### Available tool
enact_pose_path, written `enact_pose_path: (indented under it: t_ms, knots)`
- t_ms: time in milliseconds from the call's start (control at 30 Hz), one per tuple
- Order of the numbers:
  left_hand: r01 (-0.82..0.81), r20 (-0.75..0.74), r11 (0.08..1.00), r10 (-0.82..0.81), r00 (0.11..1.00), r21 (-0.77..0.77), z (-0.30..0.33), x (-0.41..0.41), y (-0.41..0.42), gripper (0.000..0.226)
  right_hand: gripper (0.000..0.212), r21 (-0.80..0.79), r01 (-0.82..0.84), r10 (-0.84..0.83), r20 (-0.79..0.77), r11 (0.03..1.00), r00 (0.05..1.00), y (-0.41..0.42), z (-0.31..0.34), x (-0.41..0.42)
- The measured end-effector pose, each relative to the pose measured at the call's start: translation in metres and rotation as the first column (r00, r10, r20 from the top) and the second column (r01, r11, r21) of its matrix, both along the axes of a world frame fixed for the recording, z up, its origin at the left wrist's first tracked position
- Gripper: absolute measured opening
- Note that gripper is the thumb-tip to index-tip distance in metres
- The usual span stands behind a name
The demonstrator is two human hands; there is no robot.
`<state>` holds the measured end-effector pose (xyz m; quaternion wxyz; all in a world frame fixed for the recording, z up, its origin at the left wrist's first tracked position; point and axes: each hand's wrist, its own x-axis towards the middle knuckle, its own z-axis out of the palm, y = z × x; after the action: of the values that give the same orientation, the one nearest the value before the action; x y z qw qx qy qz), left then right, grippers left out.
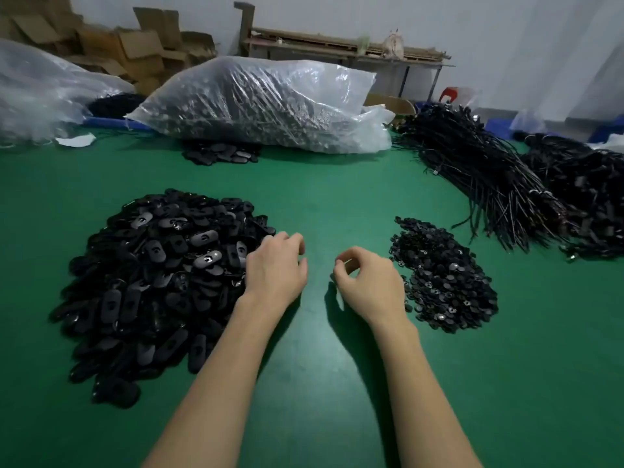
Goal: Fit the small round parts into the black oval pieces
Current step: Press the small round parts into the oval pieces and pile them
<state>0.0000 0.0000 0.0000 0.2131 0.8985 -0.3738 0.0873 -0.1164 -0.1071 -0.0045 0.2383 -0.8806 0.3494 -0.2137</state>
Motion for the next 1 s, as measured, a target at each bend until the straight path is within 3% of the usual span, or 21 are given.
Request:
enact_pose_path:
  t_ms: [467,633,867,1000]
  knots:
    - [-0.229,0.154,0.971,0.237,0.959,-0.067,0.006,0.015,0.015,0.022,0.014,0.017,0.013,-0.014,0.01,1.0,1.0,0.005,-0.005,0.006]
    - [-0.284,0.119,0.955,0.273,0.955,0.087,0.002,0.017,0.017,0.032,0.014,0.037,0.016,-0.017,0.03,0.999,0.999,0.007,-0.003,0.006]
    - [-0.292,0.041,0.955,0.29,0.956,0.055,0.007,0.022,0.021,0.025,0.013,0.046,0.015,-0.017,0.037,0.999,0.999,0.005,-0.004,0.004]
    - [-0.299,0.012,0.953,0.299,0.954,0.047,0.01,0.025,0.024,0.032,0.012,0.053,0.031,-0.033,0.049,0.998,0.998,0.004,-0.004,0.003]
